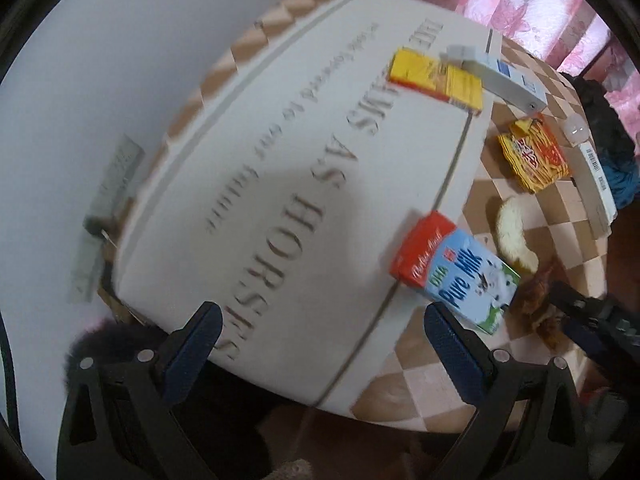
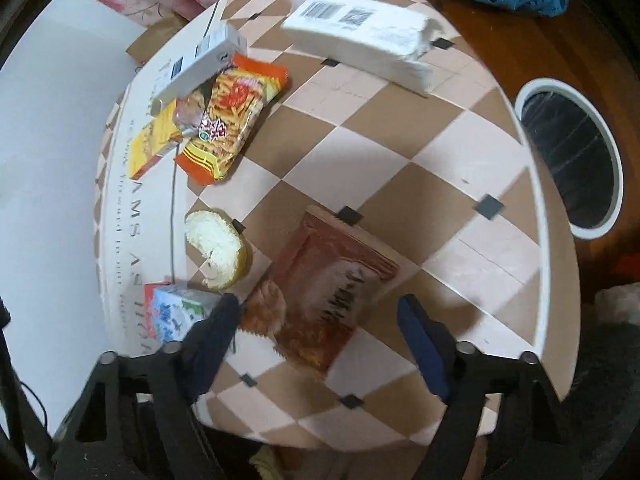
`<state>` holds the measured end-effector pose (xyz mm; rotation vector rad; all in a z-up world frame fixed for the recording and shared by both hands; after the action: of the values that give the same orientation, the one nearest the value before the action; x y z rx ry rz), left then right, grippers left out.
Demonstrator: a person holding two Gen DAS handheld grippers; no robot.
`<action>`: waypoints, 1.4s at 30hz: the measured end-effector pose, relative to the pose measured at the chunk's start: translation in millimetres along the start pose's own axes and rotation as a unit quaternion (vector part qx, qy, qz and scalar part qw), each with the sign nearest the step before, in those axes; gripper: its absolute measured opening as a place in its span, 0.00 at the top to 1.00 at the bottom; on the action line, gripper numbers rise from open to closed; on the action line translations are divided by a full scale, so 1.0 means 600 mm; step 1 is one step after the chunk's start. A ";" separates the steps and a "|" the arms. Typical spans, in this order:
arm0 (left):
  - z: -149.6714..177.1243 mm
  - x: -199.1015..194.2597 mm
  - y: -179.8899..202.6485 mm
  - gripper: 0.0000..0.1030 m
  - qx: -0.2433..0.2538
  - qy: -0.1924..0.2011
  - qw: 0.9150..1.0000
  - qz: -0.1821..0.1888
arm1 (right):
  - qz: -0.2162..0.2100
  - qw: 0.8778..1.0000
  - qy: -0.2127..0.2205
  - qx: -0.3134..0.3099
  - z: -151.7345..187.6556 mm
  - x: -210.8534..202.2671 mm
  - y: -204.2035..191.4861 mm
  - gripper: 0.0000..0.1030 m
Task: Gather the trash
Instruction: 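Grasp the brown biscuit packet with the right gripper while the left grasps the milk carton, then lift the packet and milk carton and carry both over the bin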
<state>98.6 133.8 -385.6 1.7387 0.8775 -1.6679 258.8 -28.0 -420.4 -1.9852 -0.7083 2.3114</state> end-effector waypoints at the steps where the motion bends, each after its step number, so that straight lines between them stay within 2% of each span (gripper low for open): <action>1: 0.003 0.005 0.006 0.00 -0.008 -0.010 1.000 0.016 | 0.005 1.000 0.000 -0.005 0.000 0.010 -0.006 0.33; 3: -0.003 0.008 0.020 0.00 -0.019 -0.022 0.999 0.041 | 0.018 1.000 0.014 -0.010 -0.006 0.012 -0.010 0.43; 4: -0.005 0.012 0.031 0.00 -0.027 -0.033 0.997 0.062 | 0.020 0.999 0.018 -0.020 -0.008 0.014 -0.015 0.62; 5: -0.007 0.016 0.044 0.00 -0.036 -0.045 0.995 0.083 | 0.025 0.999 0.016 -0.024 -0.011 0.017 -0.018 0.65; 7: -0.013 0.026 0.071 0.00 -0.052 -0.069 0.989 0.123 | 0.033 0.999 0.026 -0.030 -0.015 0.013 -0.016 0.68; 11: -0.035 0.046 0.119 0.01 -0.078 -0.098 0.977 0.169 | 0.049 0.997 0.046 -0.028 -0.020 -0.015 0.022 0.70; 13: -0.046 0.058 0.135 0.07 -0.092 -0.107 0.974 0.178 | 0.054 0.997 0.052 -0.020 -0.024 -0.031 0.047 0.70; 15: -0.055 0.070 0.148 0.25 -0.093 -0.113 0.975 0.168 | 0.059 0.997 0.053 -0.011 -0.028 -0.043 0.073 0.70; 16: -0.058 0.074 0.152 0.29 -0.088 -0.112 0.977 0.158 | 0.056 0.997 0.051 -0.005 -0.029 -0.048 0.087 0.70; 18: -0.062 0.077 0.158 0.45 -0.067 -0.105 0.983 0.133 | 0.052 0.998 0.037 0.004 -0.028 -0.049 0.108 0.69; 19: -0.063 0.077 0.162 0.45 -0.051 -0.100 0.986 0.124 | 0.046 0.999 0.025 0.010 -0.027 -0.047 0.116 0.66; 20: -0.063 0.074 0.165 0.45 -0.029 -0.090 0.989 0.113 | 0.037 0.999 0.014 0.017 -0.024 -0.045 0.122 0.56; 21: -0.064 0.070 0.167 0.45 0.000 -0.077 0.993 0.092 | 0.031 0.999 0.010 0.022 -0.022 -0.044 0.126 0.50; 23: -0.066 0.067 0.177 0.45 0.067 -0.059 0.994 0.055 | 0.015 0.999 0.015 0.031 -0.020 -0.050 0.131 0.32; 25: -0.066 0.063 0.184 0.45 0.142 -0.039 0.989 0.006 | 0.003 0.999 0.024 0.038 -0.018 -0.059 0.135 0.30; 28: -0.066 0.076 0.185 0.47 0.189 -0.037 0.981 -0.036 | -0.006 0.999 0.031 0.044 -0.019 -0.061 0.130 0.28; 32: -0.067 0.088 0.178 0.44 0.167 -0.042 0.985 -0.023 | 0.004 0.999 0.032 0.034 -0.023 -0.047 0.107 0.26; 35: -0.065 0.087 0.172 0.49 0.161 -0.037 0.986 -0.011 | 0.033 0.999 0.032 0.009 -0.025 -0.032 0.081 0.26; 36: -0.063 0.085 0.169 0.52 0.163 -0.031 0.986 -0.004 | 0.051 0.998 0.033 -0.005 -0.024 -0.027 0.075 0.26; 42: -0.053 0.075 0.133 0.52 0.157 -0.006 0.988 -0.015 | 0.156 0.984 0.038 -0.080 -0.021 -0.003 0.054 0.26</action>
<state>181.2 112.2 -431.8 1.9239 0.6653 -1.9170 279.7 -53.6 -431.2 -2.3974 -0.6354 2.3908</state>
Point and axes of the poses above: each gripper's, at about its wrist camera, not at the fingertips, and x roughly the way its jaws point, y to its right, z to its underside, the point moved 10 cm from there along x, roughly the way its jaws point, and after that the axes turned 7 degrees about -y, right-handed, at the moved point
